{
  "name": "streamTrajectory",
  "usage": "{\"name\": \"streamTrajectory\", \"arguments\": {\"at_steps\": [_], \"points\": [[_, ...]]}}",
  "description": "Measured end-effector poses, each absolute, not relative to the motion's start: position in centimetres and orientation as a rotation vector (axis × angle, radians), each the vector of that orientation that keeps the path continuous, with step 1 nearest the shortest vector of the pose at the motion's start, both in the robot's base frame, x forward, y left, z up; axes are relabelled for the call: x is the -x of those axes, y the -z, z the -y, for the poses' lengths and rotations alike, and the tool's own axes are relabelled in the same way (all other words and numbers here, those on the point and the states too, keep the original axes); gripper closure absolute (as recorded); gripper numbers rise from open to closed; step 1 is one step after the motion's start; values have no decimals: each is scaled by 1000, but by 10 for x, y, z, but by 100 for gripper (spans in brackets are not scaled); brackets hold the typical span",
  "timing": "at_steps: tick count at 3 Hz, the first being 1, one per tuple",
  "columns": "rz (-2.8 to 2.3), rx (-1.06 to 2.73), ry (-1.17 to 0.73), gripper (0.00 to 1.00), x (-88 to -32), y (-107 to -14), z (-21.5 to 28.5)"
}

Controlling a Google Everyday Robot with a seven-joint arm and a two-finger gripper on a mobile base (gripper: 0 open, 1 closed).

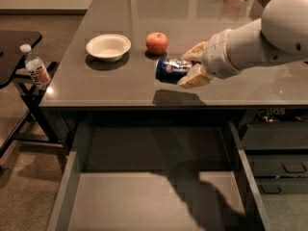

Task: Pick pepsi can from top drawer and place on counter

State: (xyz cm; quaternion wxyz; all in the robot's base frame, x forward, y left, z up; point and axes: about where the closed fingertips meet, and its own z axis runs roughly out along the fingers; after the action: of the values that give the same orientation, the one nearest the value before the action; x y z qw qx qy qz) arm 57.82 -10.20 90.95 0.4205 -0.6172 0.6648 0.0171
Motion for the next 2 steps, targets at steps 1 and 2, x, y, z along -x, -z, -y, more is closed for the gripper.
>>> {"name": "streamTrajectory", "arguments": {"at_steps": [1, 2], "points": [[-1697, 1473, -59, 100, -615, -904, 111], [-1720, 1401, -93, 100, -645, -896, 114]]}}
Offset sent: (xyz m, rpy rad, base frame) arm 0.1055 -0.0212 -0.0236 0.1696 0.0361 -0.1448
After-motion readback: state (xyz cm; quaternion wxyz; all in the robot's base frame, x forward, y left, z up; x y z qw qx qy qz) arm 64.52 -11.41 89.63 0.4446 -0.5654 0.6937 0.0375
